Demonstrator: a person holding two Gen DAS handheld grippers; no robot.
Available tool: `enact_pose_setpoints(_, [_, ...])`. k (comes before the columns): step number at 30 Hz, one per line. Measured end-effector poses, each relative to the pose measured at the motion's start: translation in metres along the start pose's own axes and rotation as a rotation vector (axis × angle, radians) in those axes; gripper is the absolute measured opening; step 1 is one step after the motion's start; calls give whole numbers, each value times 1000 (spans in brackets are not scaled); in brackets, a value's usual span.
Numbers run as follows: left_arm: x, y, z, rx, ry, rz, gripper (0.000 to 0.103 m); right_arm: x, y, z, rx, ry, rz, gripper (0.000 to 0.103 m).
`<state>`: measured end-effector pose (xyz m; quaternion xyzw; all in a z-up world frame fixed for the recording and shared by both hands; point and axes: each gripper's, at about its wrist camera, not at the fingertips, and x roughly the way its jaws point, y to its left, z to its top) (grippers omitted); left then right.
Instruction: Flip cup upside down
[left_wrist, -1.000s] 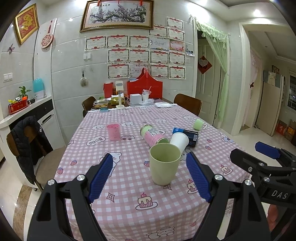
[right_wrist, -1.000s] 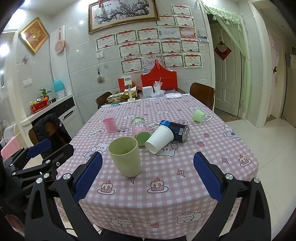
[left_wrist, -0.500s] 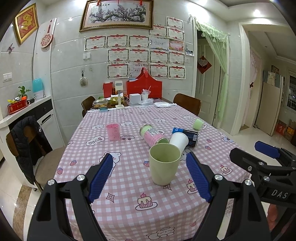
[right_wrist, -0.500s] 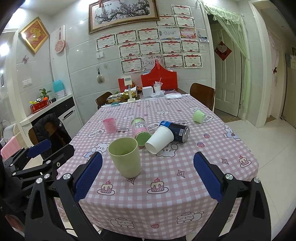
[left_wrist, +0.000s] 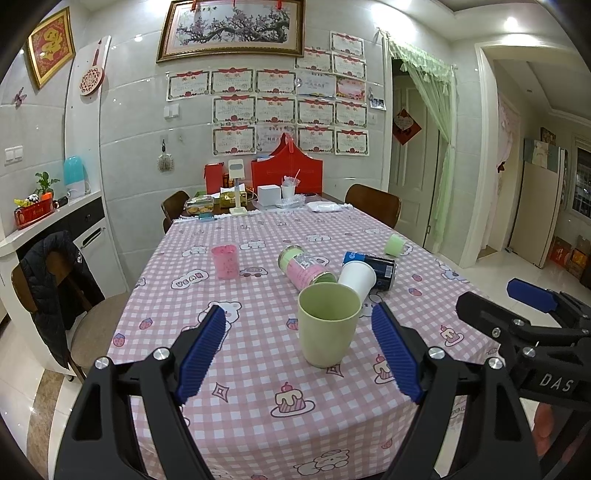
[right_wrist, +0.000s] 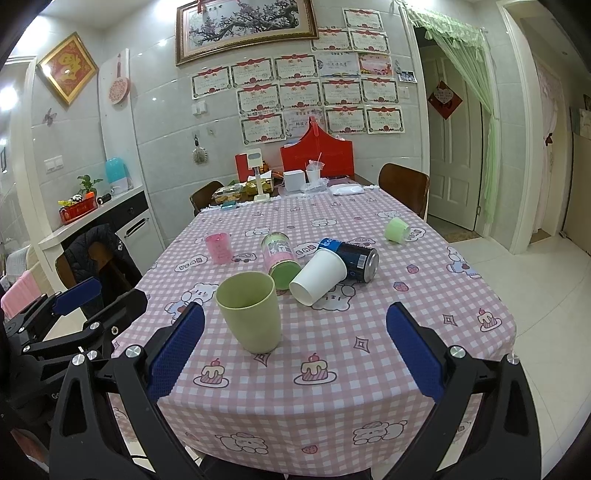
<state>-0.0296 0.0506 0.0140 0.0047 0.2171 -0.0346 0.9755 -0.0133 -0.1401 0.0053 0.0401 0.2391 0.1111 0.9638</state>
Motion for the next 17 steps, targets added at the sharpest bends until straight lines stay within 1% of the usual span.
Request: enact_pose_setpoints(17, [5,0,-4,3,21,-5,80,-1,-1,-3,7,21,-10,95])
